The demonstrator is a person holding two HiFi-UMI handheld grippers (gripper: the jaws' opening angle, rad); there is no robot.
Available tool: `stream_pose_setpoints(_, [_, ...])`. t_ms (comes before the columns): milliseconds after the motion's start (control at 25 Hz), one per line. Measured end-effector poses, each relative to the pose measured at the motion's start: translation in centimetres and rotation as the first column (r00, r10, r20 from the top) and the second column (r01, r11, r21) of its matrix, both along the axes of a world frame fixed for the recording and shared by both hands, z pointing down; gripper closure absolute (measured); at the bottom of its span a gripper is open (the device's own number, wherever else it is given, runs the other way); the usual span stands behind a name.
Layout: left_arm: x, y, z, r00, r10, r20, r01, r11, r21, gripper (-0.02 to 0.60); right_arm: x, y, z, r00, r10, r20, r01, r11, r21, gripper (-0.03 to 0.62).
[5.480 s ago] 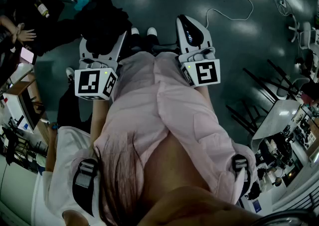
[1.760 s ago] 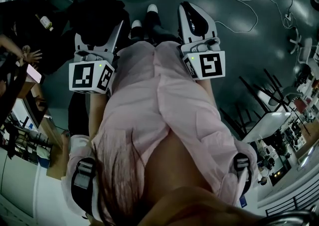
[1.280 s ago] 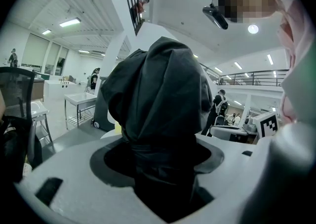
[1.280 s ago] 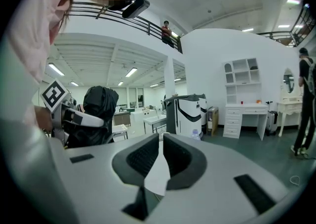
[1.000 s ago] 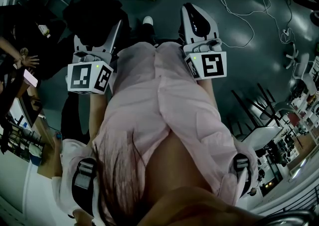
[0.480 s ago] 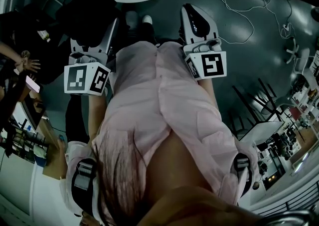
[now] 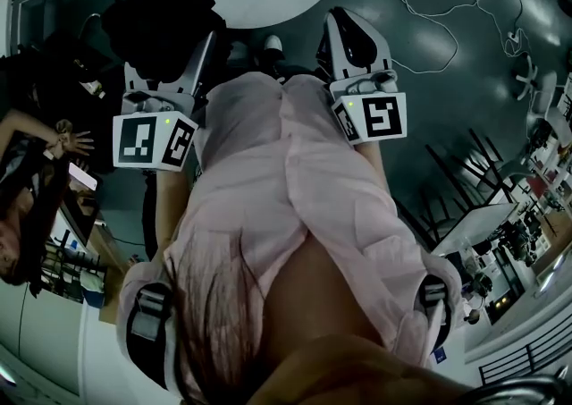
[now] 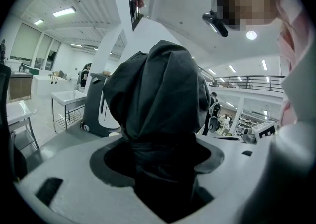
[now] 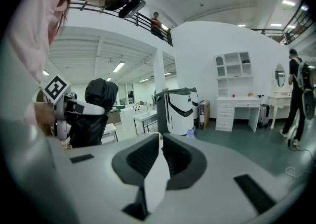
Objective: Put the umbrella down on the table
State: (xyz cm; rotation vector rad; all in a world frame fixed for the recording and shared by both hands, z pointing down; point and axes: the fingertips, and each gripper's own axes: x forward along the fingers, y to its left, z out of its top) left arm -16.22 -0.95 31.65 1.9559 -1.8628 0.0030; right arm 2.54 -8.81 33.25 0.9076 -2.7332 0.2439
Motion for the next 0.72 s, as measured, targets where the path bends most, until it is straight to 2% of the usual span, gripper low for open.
stream_pose_setpoints(160, [-4.6,-2.1,-0.7,1.000,0.018,-0.001,-0.018,1.000,0.012,0.259,-4.1,-2.1,-0.4,0.999,0.040,0.000,-0.040,0.999,0.010,0.553])
stream_pose_setpoints(280, [-6.5,-3.1,-0.1,0.999,0.031,-0.023,-0.031,1.000,0.004,0.259,-5.8,-3.1,-0.4,0.997,0.076,-0.006,-0.076,0.997,0.014,0.553])
stream_pose_setpoints(520, [-6.7,-3.3,0.8,0.996,0.058,-0.064,-0.059,0.998,-0.019,0.259,-5.9,-2.3,0.0,0.993,0.104,-0.055,-0.103,0.995,0.010,0.553])
stream_pose_setpoints(720, [-6.6,-3.4,1.2,0.994,0.085,-0.071,-0.087,0.996,-0.028,0.259,-5.9,-2.0,0.1,0.989,0.128,-0.069,-0.128,0.992,0.000,0.553])
